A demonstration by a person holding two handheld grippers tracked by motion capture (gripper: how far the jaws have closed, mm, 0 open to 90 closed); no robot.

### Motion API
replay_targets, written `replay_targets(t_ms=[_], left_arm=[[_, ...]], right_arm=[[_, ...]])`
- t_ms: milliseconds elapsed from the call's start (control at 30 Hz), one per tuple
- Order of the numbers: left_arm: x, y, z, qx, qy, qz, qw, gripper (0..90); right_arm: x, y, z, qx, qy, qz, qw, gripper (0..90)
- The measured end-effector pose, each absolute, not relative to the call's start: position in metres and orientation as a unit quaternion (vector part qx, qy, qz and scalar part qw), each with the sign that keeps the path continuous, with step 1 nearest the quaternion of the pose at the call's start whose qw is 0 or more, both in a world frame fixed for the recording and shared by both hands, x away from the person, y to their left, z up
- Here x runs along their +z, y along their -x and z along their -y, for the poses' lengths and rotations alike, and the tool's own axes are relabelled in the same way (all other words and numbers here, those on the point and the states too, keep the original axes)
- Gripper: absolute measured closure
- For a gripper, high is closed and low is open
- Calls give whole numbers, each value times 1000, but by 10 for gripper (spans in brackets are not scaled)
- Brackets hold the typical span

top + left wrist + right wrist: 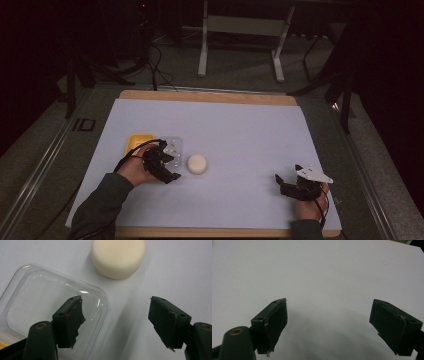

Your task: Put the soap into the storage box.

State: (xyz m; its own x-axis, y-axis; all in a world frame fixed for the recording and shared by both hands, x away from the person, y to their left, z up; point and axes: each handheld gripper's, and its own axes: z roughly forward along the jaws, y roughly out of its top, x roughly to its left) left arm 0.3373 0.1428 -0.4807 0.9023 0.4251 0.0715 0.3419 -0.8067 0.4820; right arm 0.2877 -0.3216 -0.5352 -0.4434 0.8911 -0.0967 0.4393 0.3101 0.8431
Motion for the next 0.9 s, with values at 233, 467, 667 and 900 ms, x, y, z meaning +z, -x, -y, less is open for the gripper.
replay_targets(t_ms=[233, 467, 667, 900], left_arm=[[-482, -342, -139, 78, -949, -200, 230, 281], [-484, -346, -136, 73, -950, -199, 227, 268], [-484, -349, -134, 69, -952, -196, 224, 259], [-484, -351, -130, 67, -954, -192, 221, 245]], right_arm=[[-535, -288, 321, 388, -439, -756, 291, 148], [-535, -288, 322, 389, -439, -756, 290, 148], [-535, -288, 322, 389, -439, -756, 290, 148], [-535, -288, 322, 389, -438, -757, 289, 148]])
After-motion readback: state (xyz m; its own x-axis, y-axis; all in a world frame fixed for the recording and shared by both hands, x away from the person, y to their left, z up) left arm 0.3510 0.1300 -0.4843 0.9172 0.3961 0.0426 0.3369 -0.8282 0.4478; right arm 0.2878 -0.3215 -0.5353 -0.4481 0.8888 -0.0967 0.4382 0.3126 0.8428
